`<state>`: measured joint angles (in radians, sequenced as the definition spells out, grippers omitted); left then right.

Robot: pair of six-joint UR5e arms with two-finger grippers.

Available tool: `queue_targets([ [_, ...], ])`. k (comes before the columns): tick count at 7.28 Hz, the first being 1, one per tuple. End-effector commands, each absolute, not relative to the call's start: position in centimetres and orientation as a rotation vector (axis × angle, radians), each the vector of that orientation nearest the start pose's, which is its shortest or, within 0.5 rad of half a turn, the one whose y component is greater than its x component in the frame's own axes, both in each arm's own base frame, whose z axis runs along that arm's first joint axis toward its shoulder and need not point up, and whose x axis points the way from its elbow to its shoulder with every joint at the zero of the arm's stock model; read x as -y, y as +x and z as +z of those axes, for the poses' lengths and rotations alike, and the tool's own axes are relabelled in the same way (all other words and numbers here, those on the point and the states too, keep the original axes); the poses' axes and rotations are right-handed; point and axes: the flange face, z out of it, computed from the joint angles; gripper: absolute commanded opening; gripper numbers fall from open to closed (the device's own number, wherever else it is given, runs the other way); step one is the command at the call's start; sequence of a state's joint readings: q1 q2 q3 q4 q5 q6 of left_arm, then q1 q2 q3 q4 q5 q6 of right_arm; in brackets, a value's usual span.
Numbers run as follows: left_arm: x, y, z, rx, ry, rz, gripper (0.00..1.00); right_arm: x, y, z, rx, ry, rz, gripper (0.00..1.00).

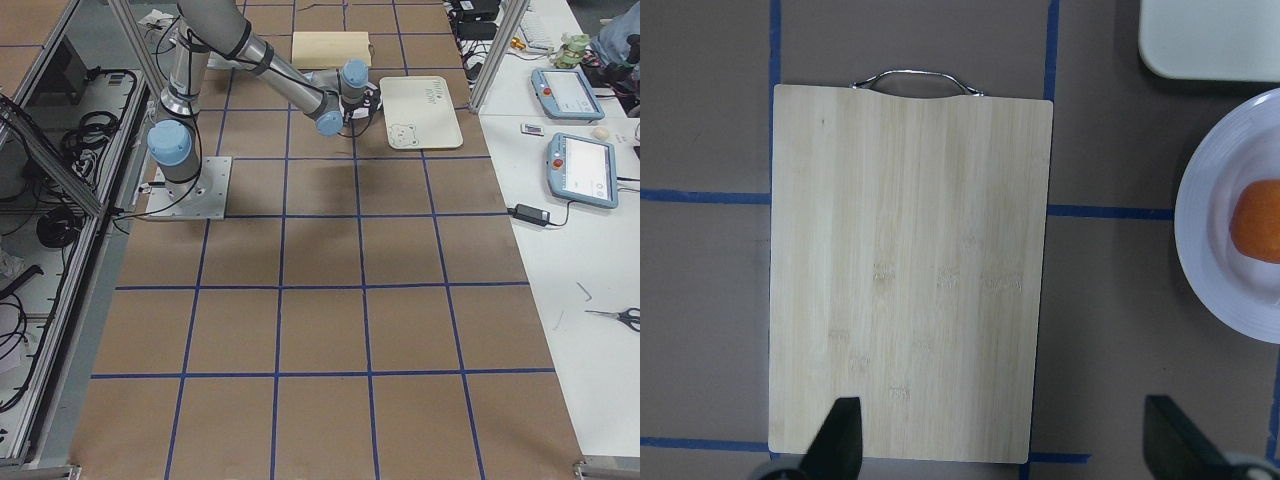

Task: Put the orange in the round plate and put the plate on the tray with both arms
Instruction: 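Lower the right gripper onto the bowl rim nearest it and grip it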

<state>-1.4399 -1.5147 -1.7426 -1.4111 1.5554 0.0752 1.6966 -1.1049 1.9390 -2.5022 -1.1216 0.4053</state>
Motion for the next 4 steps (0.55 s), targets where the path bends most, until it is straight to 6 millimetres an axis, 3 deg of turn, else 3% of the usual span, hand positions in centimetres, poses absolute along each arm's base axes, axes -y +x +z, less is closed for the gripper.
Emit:
queue_targets([
  [1,48.02,-7.02,44.74,-3.146,-0.094,-0.047,1.0,53.62,24.58,17.31,-2.659,0.354,0.036,0.32],
  [3,47.79,-6.91,44.95,-3.146,-0.099,-0.045,1.0,53.62,24.62,17.68,-2.649,0.39,0.043,0.04],
  [4,47.53,-6.75,44.82,-3.129,-0.098,-0.013,1.0,53.66,24.64,17.82,-2.645,0.41,0.046,0.0],
])
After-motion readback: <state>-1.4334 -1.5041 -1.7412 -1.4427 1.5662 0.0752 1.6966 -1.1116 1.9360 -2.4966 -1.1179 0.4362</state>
